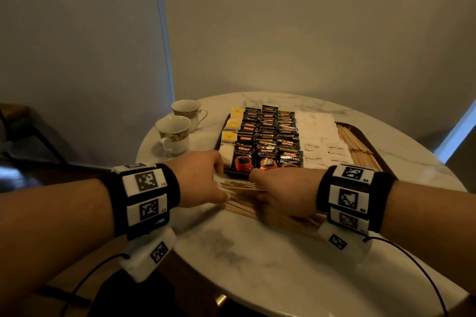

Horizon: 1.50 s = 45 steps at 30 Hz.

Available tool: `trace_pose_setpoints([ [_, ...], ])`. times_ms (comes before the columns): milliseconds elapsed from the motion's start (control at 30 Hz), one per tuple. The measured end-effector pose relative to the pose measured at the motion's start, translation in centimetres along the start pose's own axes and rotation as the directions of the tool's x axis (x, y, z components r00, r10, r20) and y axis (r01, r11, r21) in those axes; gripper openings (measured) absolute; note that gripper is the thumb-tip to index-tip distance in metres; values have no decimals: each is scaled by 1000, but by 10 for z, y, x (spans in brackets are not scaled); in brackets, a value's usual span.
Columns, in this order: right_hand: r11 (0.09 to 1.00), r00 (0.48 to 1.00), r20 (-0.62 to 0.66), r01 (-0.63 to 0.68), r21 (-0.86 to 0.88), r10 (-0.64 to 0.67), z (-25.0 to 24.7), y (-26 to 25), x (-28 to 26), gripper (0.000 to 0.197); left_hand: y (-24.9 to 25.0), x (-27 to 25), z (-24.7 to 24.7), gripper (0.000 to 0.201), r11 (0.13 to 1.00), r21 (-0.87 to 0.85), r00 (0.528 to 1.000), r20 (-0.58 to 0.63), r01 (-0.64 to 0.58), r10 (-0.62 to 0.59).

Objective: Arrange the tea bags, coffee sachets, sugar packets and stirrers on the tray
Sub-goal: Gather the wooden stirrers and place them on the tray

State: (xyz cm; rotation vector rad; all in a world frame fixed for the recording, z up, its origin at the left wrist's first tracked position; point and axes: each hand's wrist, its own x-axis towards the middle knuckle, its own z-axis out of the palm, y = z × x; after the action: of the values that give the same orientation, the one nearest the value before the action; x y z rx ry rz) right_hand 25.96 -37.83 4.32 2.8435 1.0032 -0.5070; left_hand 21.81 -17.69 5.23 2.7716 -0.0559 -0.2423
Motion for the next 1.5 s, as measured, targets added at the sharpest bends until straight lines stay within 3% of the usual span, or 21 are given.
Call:
trace_pose_setpoints([
  [200,995,994,-108,13,101,-2,-12,3,-1,16,-3,4,-4,39,997,-66,998,-39,-41,38],
  [400,947,975,-222,46,319,28,-28,12,-4,8,3,19,-13,23,930,-317,968,-224,-186,117],
  [467,859,974,-223,82,505,38,-31,17,-5,10,8,25,-19,19,880,-394,938,-318,-265,140],
  [567,628,977,-213,173,759,-12,-36,22,-4,7,20,37,-28,23,819,-435,880,-446,-374,164],
  [600,570,976,-216,193,799,-27,-38,23,-3,4,25,41,-32,25,811,-419,859,-477,-409,186],
  [767,380,966,-253,215,899,50,-47,28,3,32,49,58,-51,28,770,-331,797,-487,-546,357],
  [867,220,977,-200,180,959,75,-54,33,6,33,54,68,-57,45,707,-331,742,-535,-625,405],
  [967,221,985,-163,147,964,52,-58,37,12,41,55,77,-58,61,634,-359,692,-592,-685,413],
  [1133,223,985,-169,156,962,40,-59,45,27,37,53,90,-55,43,531,-444,681,-592,-722,430],
  [1233,234,983,-185,177,956,12,-60,50,37,37,47,103,-60,33,421,-570,709,-564,-706,423],
  [1333,189,945,-326,318,929,16,-69,56,44,39,38,122,-57,36,203,-788,804,-518,-581,292],
  [1433,56,832,-555,554,831,1,-88,58,49,44,32,140,-43,42,-55,-936,931,-351,-347,96],
  [1500,-22,742,-670,670,742,32,-105,56,54,45,28,148,-33,45,-250,-946,972,-227,-207,56],
])
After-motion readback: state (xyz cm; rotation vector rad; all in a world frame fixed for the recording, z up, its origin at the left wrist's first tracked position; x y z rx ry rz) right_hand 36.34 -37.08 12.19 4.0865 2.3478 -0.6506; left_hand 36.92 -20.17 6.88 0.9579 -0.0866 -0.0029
